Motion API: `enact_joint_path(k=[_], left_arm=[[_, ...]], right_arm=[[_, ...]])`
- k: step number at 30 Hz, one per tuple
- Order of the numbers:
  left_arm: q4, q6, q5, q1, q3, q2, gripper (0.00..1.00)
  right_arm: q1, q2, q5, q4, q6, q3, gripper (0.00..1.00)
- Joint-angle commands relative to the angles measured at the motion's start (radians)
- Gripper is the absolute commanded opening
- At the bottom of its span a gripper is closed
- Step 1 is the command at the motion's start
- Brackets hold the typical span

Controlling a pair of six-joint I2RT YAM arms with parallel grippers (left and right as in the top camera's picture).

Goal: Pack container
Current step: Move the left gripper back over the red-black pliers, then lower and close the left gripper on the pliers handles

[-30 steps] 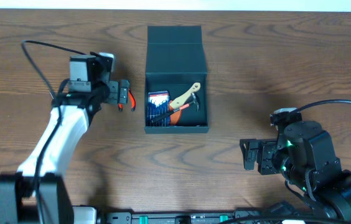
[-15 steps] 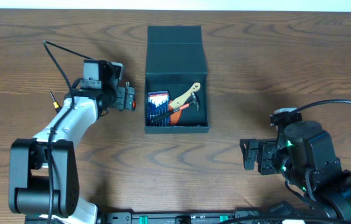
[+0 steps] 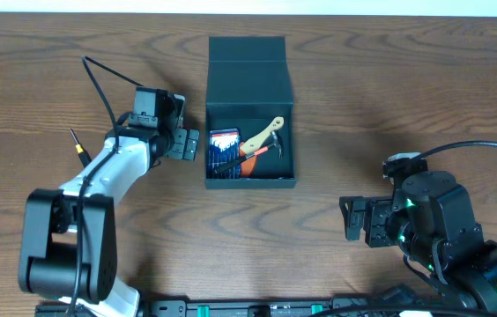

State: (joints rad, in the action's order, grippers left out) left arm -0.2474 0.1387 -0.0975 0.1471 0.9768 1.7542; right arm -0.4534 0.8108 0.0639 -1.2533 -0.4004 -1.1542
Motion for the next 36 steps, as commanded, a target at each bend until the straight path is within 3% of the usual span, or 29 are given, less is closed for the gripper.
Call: enact_joint_path(k=[1, 22, 36], left_arm=[[-0.007, 0.017, 0.016, 0.007, -0.011, 0.032, 0.98], [-0.017, 0.017, 0.016, 0.029, -0.011, 0.098, 0.93], [-0.009, 0.016, 0.017, 0.029, -0.011, 0.109, 0.68]], right_arm=[[0.008, -0.001, 0.004, 0.000, 0.013, 0.002, 0.99], [0.008, -0.001, 0.004, 0.000, 0.013, 0.002, 0.99], [0.008, -0.001, 0.004, 0.000, 0.013, 0.002, 0.99]])
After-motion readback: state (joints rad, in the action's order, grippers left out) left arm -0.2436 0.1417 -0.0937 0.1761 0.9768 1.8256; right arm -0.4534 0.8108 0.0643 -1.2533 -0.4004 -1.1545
